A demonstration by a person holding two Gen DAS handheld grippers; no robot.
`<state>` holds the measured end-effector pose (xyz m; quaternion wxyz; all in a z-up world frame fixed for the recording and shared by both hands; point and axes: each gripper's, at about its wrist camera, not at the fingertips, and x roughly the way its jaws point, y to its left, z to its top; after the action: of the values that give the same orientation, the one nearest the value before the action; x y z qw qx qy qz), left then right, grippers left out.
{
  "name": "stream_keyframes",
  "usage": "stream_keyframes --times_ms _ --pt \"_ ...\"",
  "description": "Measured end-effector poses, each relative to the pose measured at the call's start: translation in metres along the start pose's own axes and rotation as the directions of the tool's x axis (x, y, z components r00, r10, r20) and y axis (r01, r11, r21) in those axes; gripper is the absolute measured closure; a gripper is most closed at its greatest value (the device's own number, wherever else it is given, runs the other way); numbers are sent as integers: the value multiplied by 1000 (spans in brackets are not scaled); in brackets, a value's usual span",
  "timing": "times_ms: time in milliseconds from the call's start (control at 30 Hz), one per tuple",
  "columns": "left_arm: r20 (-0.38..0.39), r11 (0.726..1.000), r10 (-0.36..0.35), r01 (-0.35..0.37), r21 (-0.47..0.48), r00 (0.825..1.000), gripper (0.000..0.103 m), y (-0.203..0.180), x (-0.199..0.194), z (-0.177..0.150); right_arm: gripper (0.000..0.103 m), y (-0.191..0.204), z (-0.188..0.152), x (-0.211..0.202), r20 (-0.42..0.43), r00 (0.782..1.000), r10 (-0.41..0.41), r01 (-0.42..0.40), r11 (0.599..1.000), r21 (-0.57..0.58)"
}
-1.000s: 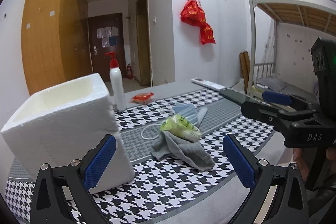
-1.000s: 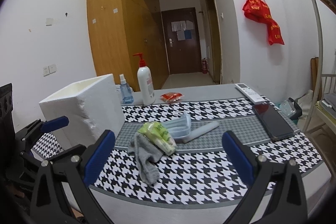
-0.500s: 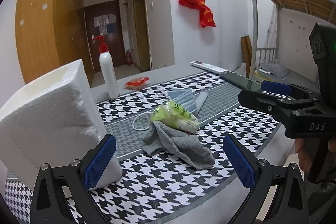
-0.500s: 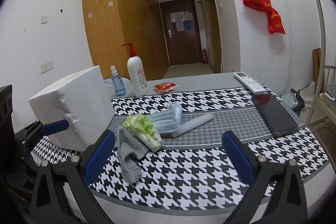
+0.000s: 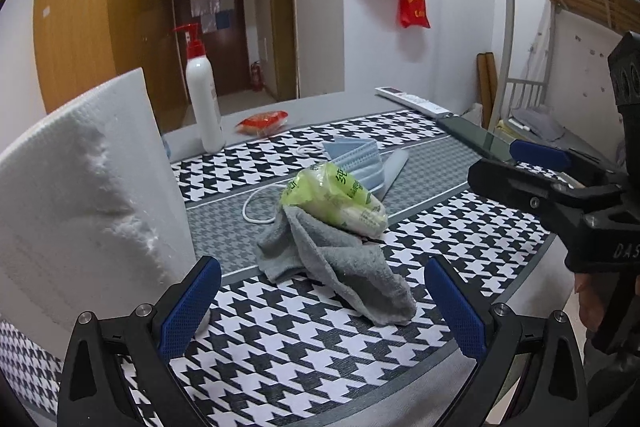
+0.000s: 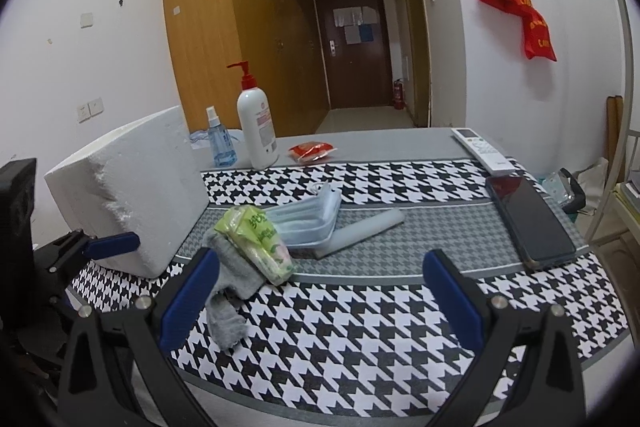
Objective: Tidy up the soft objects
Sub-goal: 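Lower the left tool onto the grey sock while the right tool approaches the green packet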
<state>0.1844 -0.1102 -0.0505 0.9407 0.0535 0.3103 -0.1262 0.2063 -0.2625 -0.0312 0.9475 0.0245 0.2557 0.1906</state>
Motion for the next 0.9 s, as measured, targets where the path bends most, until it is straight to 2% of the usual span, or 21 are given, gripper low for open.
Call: stream_keyframes --times_ms 167,433,533,900 --pt "-17 1000 -9 8 -23 1000 2 -2 8 -1 0 0 2 7 -26 1000 9 -10 1000 -10" --pt "-70 999 -10 8 -39 997 24 1 27 -1 0 -4 0 17 -65 998 12 -13 1000 -22" --pt "-89 999 -33 29 -39 996 32 1 33 0 0 -6 1 19 -67 998 16 -16 1000 -9" --pt "-138 998 -49 44 -37 989 49 2 43 4 0 -5 -2 27 -99 994 45 -45 999 4"
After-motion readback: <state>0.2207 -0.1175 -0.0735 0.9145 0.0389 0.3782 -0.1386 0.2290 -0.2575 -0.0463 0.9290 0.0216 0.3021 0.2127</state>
